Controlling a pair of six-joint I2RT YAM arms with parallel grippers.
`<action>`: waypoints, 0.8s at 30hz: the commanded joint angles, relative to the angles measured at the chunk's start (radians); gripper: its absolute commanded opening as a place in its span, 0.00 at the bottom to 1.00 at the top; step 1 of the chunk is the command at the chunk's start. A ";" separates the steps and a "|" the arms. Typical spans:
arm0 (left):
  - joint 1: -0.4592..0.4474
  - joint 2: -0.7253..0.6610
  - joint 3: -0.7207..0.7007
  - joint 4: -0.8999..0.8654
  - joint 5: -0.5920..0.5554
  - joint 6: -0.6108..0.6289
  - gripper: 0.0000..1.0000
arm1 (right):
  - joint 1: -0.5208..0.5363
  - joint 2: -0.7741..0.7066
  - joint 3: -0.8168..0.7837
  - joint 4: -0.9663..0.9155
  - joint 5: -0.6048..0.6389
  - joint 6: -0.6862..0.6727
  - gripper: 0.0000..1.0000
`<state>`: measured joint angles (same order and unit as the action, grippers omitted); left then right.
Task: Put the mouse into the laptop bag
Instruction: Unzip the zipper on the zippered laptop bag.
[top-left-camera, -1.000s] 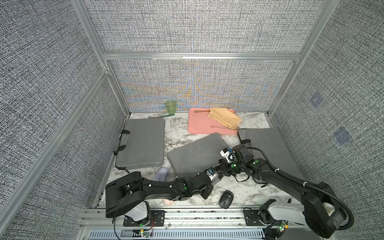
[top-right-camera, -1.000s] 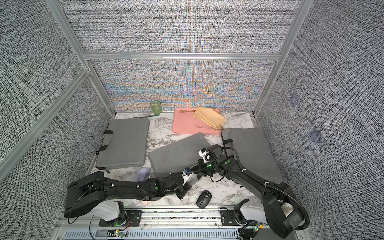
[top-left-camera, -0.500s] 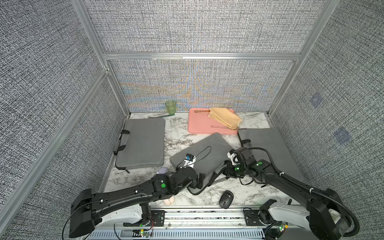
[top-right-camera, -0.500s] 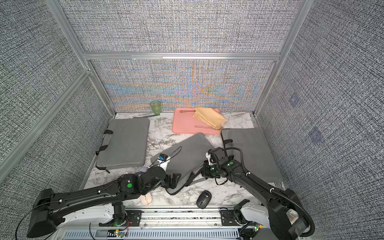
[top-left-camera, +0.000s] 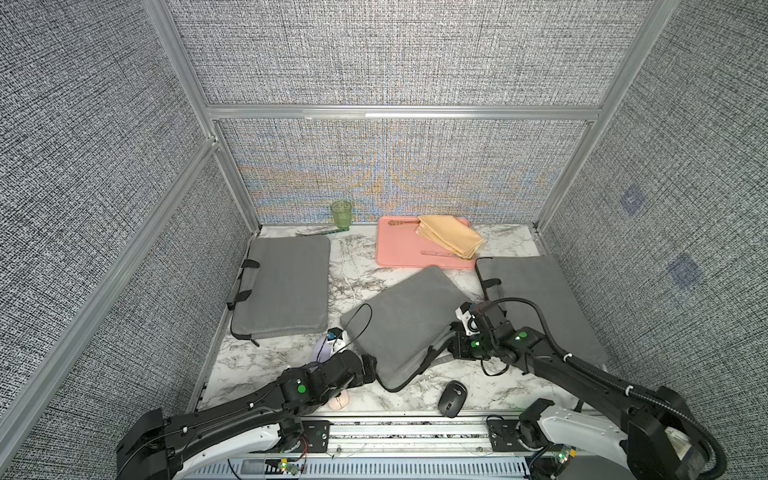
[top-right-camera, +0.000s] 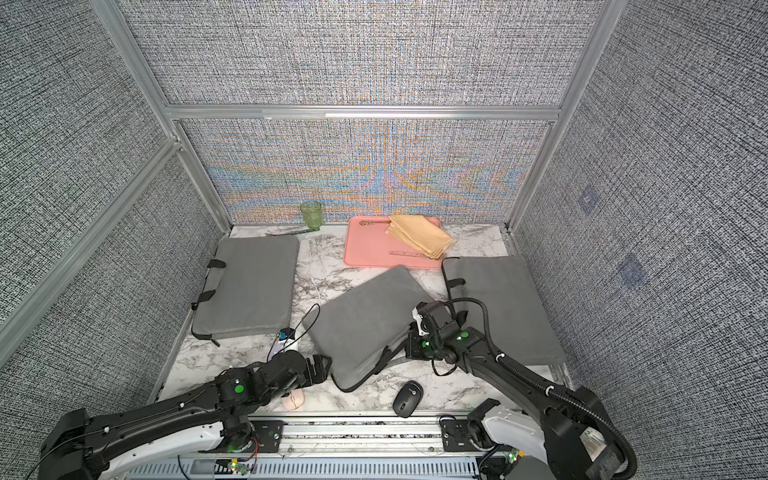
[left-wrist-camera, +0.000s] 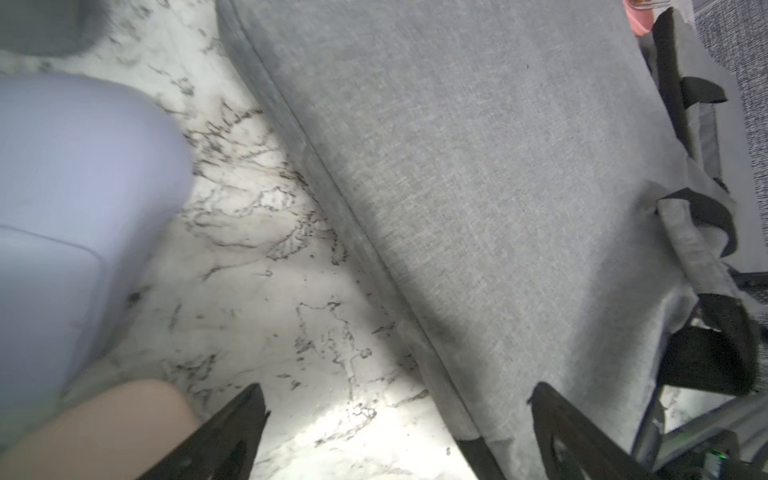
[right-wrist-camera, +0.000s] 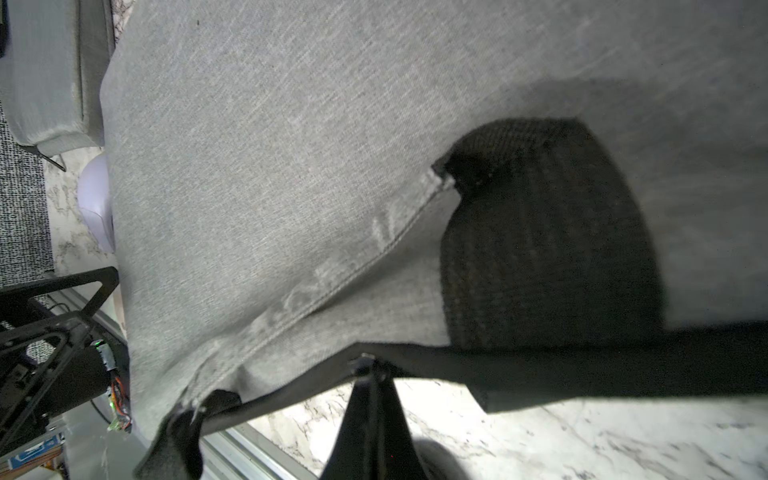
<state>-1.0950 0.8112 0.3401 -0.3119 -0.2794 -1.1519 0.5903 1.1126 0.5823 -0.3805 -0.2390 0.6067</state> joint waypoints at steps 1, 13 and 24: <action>0.003 0.063 0.002 0.199 0.045 -0.063 0.99 | 0.044 0.005 0.003 0.052 0.057 0.003 0.00; 0.038 0.361 0.173 0.458 -0.009 -0.002 0.23 | 0.355 0.119 0.089 0.057 0.186 0.055 0.00; 0.086 0.467 0.243 0.521 0.007 -0.020 0.20 | 0.583 0.291 0.232 0.150 0.192 0.088 0.00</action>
<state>-1.0107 1.2762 0.5682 0.0860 -0.3065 -1.1770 1.1519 1.3708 0.7887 -0.3561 -0.0010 0.6796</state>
